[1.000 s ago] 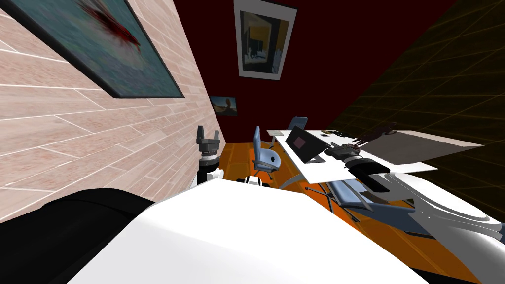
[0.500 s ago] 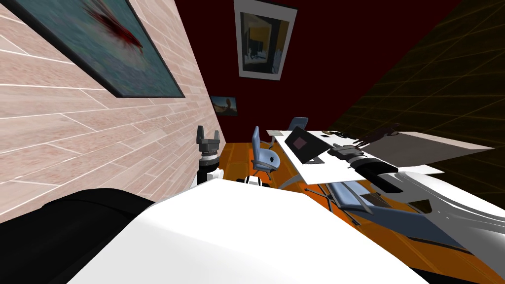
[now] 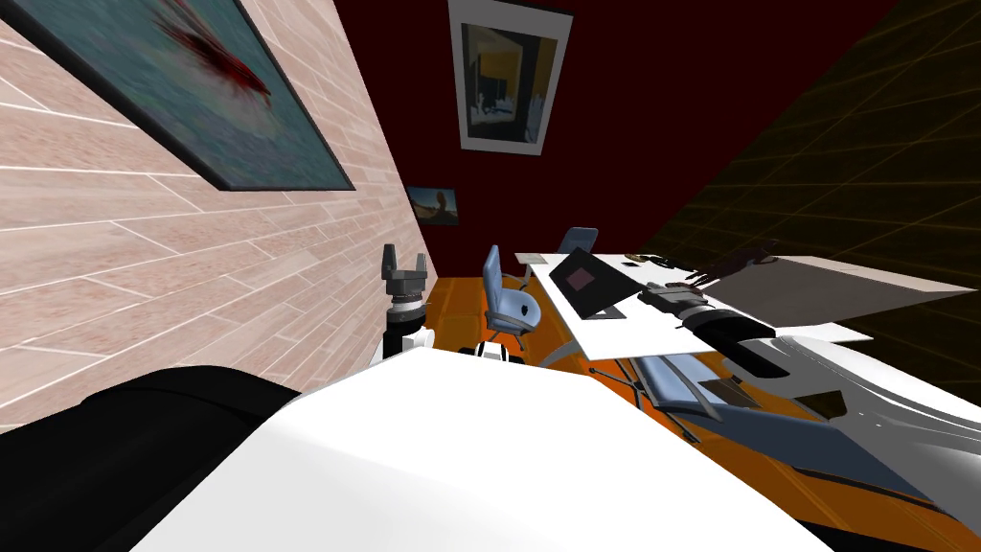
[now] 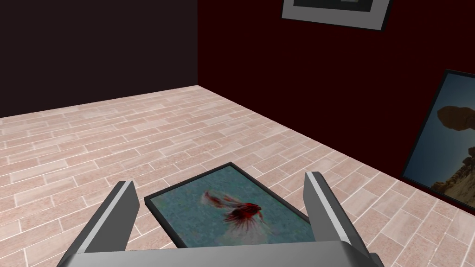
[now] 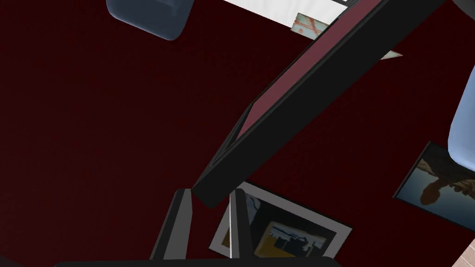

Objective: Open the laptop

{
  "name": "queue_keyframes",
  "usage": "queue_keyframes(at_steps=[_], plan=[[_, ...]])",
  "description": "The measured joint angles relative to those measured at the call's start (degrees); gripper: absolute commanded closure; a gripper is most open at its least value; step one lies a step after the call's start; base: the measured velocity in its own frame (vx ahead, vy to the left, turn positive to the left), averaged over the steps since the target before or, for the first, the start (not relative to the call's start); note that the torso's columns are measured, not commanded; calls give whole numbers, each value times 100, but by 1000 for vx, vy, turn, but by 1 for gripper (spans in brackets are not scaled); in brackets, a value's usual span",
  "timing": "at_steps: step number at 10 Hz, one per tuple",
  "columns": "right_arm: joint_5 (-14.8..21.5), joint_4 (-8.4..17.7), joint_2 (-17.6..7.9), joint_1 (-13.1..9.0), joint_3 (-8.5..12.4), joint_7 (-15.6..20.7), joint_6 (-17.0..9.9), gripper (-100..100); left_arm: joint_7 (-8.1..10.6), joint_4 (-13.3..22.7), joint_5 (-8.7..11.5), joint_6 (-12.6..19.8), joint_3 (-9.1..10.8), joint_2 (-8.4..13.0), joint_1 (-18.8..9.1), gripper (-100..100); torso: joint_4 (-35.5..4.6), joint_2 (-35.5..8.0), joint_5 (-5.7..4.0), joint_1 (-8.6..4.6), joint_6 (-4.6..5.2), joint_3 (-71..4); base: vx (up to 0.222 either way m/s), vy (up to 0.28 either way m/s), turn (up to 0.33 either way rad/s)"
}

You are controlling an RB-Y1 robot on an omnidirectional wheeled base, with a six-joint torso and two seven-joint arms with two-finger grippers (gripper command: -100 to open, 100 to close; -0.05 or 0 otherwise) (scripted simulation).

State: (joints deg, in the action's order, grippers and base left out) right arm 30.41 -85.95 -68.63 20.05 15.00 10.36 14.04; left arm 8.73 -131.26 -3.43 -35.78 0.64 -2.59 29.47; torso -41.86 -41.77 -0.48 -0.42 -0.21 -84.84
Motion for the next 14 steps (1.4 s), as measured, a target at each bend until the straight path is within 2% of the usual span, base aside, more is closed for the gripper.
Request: queue_keyframes(at_steps=[2, 4, 6, 7, 8, 10, 11, 12, 13, 14], plan=[[-226, -76, -101, 197, -14, -328, -6, 100, 0, 0, 0, 0, 0, 0, 0, 0, 3, -2, 0, 18, 1, 2, 13, -106, 43], [-413, 15, -106, 237, -100, -585, 62, 100, 0, 0, 0, 0, 0, 0, 0, 0, 10, -1, -9, 22, -5, 4, 16, -82, 28], [-573, 152, -162, 165, -285, -815, 104, 100, 0, 0, 0, 0, 0, 0, 1, 0, 11, 6, -3, 33, -18, -1, 18, -68, 0], [-589, 161, -170, 165, -295, -861, 97, 100, 0, 0, 0, 0, 0, -1, 1, 0, -7, -1, 19, 44, -13, -1, -25, -94, 57], [-666, 277, -103, 74, -393, -932, 128, 100, 0, 0, 0, 0, 0, 0, 0, 0, -7, -8, 14, 31, -23, 5, -11, -141, 110], [-863, 480, 14, 61, -508, -1157, 326, 100, 0, 0, 0, 0, 0, 0, 0, 0, -4, 3, 7, 18, -11, -2, -2, -131, 81], [-936, 533, 82, 14, -612, -1249, 356, 100, 0, 0, 0, 0, 0, 0, 0, 0, 1, 9, 4, 27, -22, -4, 6, -128, 81], [-1015, 444, 140, 71, -669, -1356, 282, 100, 0, 0, 0, 0, 0, 0, 0, 0, 5, 11, 3, 46, -34, -5, -1, -116, 101], [-1105, 518, 199, 101, -711, -1454, 354, 100, 0, 0, 0, 0, 0, 0, 0, 0, 2, 12, 10, 50, -31, -6, -17, -107, 78], [-1182, 666, 271, 38, -810, -1542, 464, 100, 0, 0, 0, 0, 0, 0, 0, 0, -1, 7, 13, 54, -35, -3, -19, -101, 76]])
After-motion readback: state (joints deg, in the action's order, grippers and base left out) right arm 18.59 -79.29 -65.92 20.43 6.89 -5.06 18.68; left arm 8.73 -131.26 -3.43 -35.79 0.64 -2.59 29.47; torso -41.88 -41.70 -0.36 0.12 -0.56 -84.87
